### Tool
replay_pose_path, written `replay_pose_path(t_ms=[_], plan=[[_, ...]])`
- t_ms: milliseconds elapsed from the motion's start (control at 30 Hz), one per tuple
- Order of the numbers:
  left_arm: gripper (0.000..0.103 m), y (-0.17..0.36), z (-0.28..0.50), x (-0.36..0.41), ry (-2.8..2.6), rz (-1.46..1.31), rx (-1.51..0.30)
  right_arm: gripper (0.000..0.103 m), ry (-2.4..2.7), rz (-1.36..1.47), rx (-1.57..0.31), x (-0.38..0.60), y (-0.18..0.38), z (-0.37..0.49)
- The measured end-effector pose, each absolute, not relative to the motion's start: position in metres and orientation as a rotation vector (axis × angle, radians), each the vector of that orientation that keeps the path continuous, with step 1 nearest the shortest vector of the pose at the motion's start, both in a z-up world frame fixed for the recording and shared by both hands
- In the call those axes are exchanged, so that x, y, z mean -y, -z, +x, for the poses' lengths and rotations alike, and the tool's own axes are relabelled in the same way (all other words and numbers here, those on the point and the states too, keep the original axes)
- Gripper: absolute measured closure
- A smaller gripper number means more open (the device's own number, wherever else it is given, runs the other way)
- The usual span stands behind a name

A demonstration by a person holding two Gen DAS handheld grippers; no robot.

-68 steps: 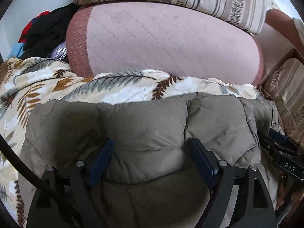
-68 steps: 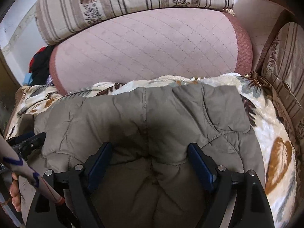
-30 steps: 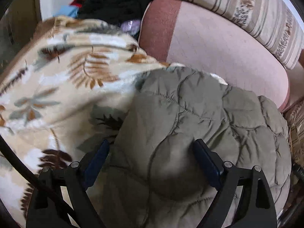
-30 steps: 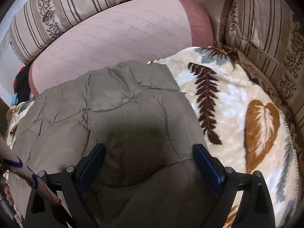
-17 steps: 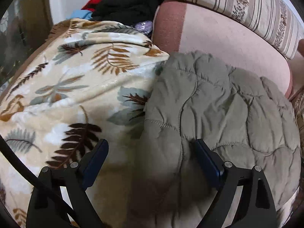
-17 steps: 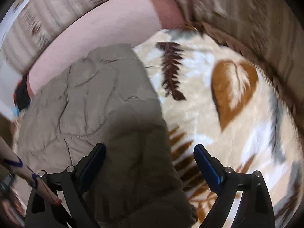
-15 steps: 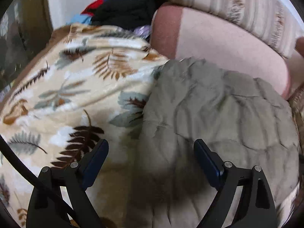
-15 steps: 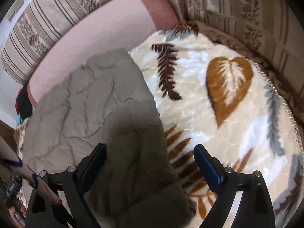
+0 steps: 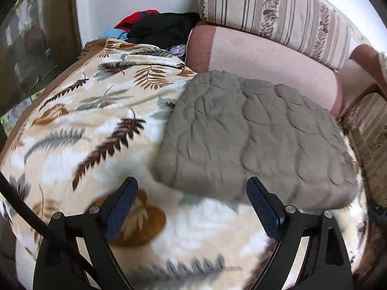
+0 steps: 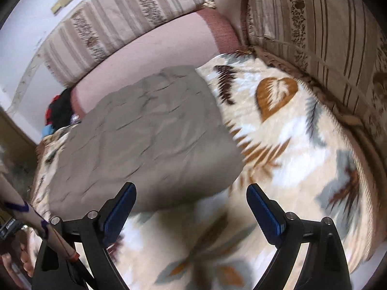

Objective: Fold large clothes
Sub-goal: 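Lift both tools away from the folded jacket bundle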

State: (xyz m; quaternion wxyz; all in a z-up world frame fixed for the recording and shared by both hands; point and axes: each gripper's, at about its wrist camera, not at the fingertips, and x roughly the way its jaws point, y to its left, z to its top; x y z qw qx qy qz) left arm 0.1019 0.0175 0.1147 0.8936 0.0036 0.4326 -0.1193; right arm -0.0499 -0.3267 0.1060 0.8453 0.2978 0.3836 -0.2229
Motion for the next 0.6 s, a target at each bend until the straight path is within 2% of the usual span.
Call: replay_pose_path(t_ms=[167,600], plan=[[0.012,-0.121,0.062,-0.014,0.272,0.058,-0.881,0.007,0.336,0.664,-0.832,0.275,-0.114,-0.051],[0.012,-0.140,0.017,-0.026,0.261,0.119,-0.801,0.007,0.296,0.449,-0.773,0.206,-0.157,-0.056]])
